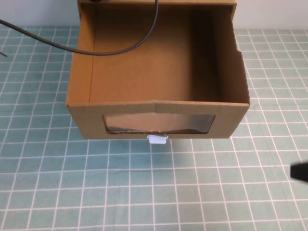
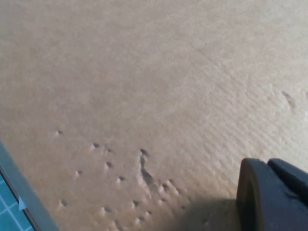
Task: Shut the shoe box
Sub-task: Close the shoe box with your right arm
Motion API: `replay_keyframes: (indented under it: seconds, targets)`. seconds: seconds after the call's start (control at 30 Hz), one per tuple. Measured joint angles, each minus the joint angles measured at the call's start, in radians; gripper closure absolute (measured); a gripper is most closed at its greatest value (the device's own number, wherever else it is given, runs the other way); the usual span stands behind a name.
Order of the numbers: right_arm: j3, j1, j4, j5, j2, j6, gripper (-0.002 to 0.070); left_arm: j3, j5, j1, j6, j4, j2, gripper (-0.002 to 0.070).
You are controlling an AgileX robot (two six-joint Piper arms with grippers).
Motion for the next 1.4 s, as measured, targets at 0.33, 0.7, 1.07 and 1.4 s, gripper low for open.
replay_keyframes:
  seconds: [0.33,0.7,1.07,1.4]
  targets:
    - [-0.300,0.341,-0.088,-0.047,0.242,0.083,0.0687,-0.004,0.011,0.000,0.000,-0.001,0.000,0.0680]
    - [-0.345,0.706,-0.343,-0.394,0.424,0.352,0.0687,-0.004,0.014,0.000,0.000,-0.001,0.000,0.0680]
    - [-0.477,0.706,-0.351,-0.481,0.587,0.358,0.0687,-0.004,0.019,0.000,0.000,-0.005,0.000,0.0680]
    - [-0.592,0.650,-0.349,-0.494,0.686,0.358,0.0687,-0.004,0.021,0.000,0.000,-0.007,0.000,0.0680]
